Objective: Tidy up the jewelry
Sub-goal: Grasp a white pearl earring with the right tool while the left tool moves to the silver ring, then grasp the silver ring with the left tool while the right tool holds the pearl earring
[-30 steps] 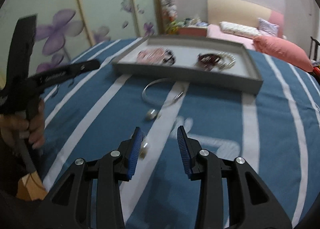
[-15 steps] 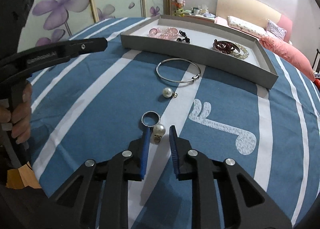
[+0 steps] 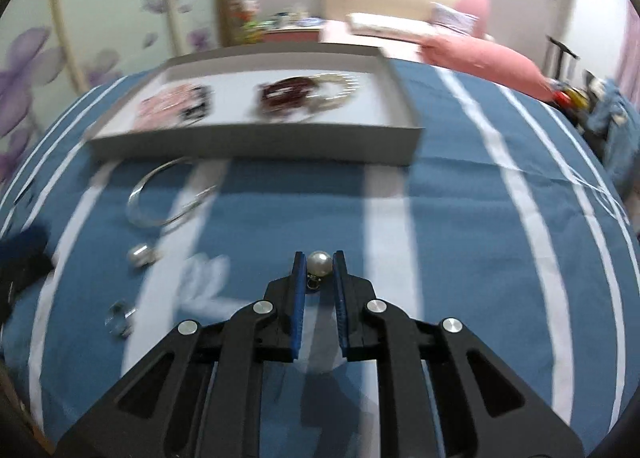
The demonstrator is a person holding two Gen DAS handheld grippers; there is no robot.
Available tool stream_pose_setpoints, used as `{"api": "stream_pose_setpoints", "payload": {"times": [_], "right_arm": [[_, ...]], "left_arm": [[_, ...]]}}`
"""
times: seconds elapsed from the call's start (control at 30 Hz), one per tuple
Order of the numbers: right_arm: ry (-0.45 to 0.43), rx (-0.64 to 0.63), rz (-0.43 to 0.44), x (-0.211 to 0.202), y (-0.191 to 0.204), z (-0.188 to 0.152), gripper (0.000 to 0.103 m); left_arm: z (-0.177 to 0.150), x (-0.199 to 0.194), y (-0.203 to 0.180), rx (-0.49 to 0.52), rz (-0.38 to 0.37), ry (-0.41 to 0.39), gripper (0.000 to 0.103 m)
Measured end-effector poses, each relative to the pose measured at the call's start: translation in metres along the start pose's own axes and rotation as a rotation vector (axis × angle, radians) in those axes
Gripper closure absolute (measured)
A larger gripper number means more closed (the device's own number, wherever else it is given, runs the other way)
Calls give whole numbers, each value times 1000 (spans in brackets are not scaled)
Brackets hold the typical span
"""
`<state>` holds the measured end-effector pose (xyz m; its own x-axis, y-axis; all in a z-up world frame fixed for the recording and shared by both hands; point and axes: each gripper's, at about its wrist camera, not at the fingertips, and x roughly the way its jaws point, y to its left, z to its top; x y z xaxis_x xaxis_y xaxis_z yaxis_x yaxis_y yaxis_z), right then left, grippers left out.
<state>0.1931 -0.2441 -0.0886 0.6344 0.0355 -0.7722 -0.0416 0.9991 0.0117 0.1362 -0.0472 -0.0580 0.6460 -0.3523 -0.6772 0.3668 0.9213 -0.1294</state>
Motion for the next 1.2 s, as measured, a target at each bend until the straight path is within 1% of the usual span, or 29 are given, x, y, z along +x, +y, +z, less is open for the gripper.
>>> {"api": "stream_pose_setpoints", "payload": {"times": [0.07, 0.23, 0.33, 0.47, 0.53, 0.63, 0.73, 0.77, 0.8, 0.93, 1.0, 1.1, 1.2], "right_arm": [[1, 35, -2, 2, -7, 3, 89], [1, 48, 3, 3, -11, 1, 89], [1, 52, 8, 3, -10, 1, 89], [2, 58, 16, 2, -13, 0, 89], [2, 61, 20, 1, -14, 1, 89], [3, 65, 26, 1, -15, 2, 89], [3, 67, 28, 1, -15, 2, 89], [3, 67, 28, 1, -15, 2, 89], [3, 67, 28, 1, -15, 2, 89], [3, 68, 29, 1, -15, 2, 89], [3, 68, 31, 1, -15, 2, 89], [4, 63, 32, 2, -14, 3, 89], [4, 59, 33, 2, -14, 3, 89]], "left_arm": [[-3, 3, -9, 31, -15, 19, 57], [-11, 14, -27, 79, -38, 68, 56], [-12, 22, -36, 99, -31, 90, 56], [-10, 34, -41, 103, -1, 120, 57], [-10, 37, -42, 102, 8, 130, 59], [-10, 43, -44, 103, 16, 147, 65], [-11, 46, -44, 110, 34, 149, 74], [-11, 46, -44, 110, 40, 147, 80], [-11, 46, -42, 104, 44, 148, 81], [-9, 46, -32, 82, 55, 151, 81], [-6, 46, -22, 78, 94, 150, 81], [1, 48, 7, 27, 164, 148, 81], [8, 49, 32, -35, 207, 142, 81]]}}
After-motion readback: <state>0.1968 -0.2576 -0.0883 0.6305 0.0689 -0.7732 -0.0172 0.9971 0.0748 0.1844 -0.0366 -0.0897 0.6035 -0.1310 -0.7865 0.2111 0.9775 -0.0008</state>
